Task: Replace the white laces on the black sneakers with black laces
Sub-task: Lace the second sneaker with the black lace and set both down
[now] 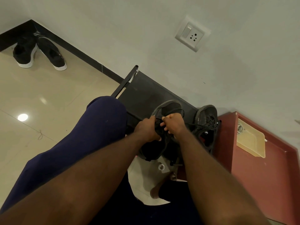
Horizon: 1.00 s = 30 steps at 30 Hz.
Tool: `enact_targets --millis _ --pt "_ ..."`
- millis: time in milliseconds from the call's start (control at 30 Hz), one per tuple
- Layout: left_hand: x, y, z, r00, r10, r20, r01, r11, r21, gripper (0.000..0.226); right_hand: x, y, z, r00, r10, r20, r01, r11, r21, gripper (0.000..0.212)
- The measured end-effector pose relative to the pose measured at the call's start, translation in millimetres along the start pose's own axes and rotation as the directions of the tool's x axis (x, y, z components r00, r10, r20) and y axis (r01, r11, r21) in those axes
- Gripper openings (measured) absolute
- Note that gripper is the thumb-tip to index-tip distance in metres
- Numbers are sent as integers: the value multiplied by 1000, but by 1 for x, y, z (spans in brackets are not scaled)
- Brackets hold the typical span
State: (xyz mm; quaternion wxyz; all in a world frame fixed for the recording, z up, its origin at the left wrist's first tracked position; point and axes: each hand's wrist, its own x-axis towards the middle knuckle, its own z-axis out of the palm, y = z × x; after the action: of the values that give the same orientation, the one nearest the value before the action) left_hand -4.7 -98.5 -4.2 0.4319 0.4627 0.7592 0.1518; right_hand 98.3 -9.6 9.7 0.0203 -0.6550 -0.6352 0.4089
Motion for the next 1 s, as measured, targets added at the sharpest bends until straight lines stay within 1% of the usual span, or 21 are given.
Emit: enact_targets --millis 200,333,400,467,500,533,600,667,700,767,867,900,933,1000 --pt "-3 0 -1 1000 1 -12 -1 1000 13 77 8 -4 2 1000 23 -6 -23 991 -128 30" --pt "-4 1 0 1000 -8 -14 8 1000 17 74 11 -13 -3 996 66 52 -56 985 -164 30" --pt "-4 2 1 1000 -8 -14 8 1000 19 72 11 -13 -6 996 50 68 -37 982 -183 31" --pt "-5 3 0 1000 -11 -18 12 1000 20 72 9 -11 -2 998 22 58 -10 979 -204 23" --pt "-4 4 -1 1000 -12 -16 12 1000 21 72 8 -9 1 999 0 35 7 979 -205 18" --pt "-4 4 -2 1000 -12 -15 12 1000 22 73 7 -7 5 1000 -19 2 19 978 -208 16" --pt "-4 4 -1 1000 -20 -16 20 999 27 76 7 -5 8 999 -30 -30 24 981 -192 19" --pt "-5 4 1 1000 -25 -19 25 999 28 79 7 -7 5 1000 12 12 -11 995 -99 26" --pt "-5 3 2 1000 -20 -20 20 1000 23 80 7 -9 2 999 34 38 -31 996 -79 27" --pt "-5 2 3 1000 -17 -14 17 1000 11 76 7 -13 -2 997 44 61 -35 990 -134 30" --pt "-5 3 -1 1000 -17 -8 17 1000 4 73 9 -14 6 1000 13 5 -11 966 -258 31" --pt "-5 3 -2 1000 -19 -6 19 1000 2 73 9 -13 9 1000 16 -13 -19 966 -258 31" --pt "-5 3 -2 1000 -19 -2 19 1000 0 74 9 -12 10 999 40 -11 -42 974 -224 30" --pt "-5 1 -2 1000 -21 -6 21 1000 -12 77 9 -12 8 994 104 28 -101 990 -96 25"
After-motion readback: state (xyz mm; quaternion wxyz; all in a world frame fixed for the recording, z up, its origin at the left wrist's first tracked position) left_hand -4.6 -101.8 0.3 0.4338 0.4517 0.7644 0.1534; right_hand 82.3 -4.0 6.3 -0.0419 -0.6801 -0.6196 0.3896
